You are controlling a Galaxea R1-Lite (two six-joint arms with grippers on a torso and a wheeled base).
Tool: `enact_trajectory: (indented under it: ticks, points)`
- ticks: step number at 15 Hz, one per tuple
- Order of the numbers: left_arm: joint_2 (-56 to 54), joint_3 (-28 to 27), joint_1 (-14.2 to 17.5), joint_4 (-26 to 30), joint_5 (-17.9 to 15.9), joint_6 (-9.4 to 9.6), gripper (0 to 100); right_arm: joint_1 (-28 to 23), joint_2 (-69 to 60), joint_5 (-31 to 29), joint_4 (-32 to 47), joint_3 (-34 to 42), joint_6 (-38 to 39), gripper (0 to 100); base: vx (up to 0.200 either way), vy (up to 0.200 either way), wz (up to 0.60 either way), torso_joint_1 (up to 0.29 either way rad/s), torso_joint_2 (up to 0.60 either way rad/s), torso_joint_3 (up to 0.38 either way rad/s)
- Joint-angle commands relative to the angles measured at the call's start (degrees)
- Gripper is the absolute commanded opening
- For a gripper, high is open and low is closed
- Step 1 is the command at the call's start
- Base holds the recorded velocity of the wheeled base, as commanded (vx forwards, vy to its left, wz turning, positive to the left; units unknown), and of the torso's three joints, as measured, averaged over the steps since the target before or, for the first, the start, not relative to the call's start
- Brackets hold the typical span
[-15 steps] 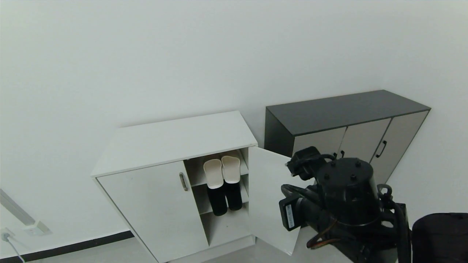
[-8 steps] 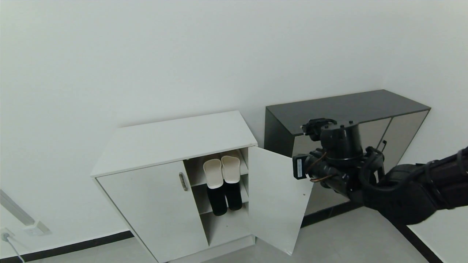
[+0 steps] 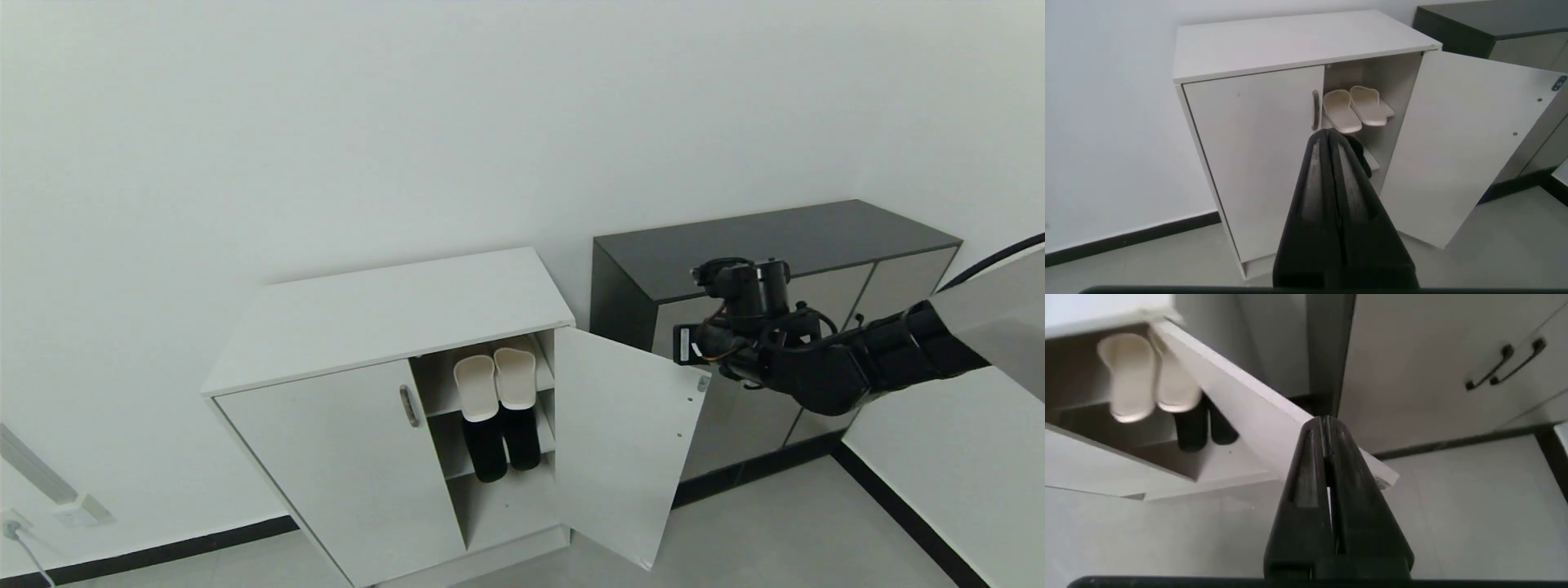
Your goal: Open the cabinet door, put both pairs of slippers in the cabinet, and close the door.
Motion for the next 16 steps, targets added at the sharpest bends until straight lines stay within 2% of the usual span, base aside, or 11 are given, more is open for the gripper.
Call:
enact_trajectory:
  ticks: [1, 11, 16]
  points:
    - [-0.01, 0.0, 0.01, -0.01, 0.02, 0.01, 0, -1.63, 4.0, 0.65, -0.16, -0.84, 0.19, 0, 0.0, 0.0, 0.0, 0.0, 0.0, 0.0]
    - [-0.01, 0.0, 0.01, -0.01, 0.02, -0.08, 0, -3.65, 15.69, 0.91, -0.25, -12.71, 2.21, 0, 0.0, 0.0, 0.0, 0.0, 0.0, 0.0]
    - [-0.01, 0.0, 0.01, -0.01, -0.07, -0.08, 0, -3.74, 16.05, 0.91, -0.6, -12.44, 2.12, 0, 0.0, 0.0, 0.0, 0.0, 0.0, 0.0]
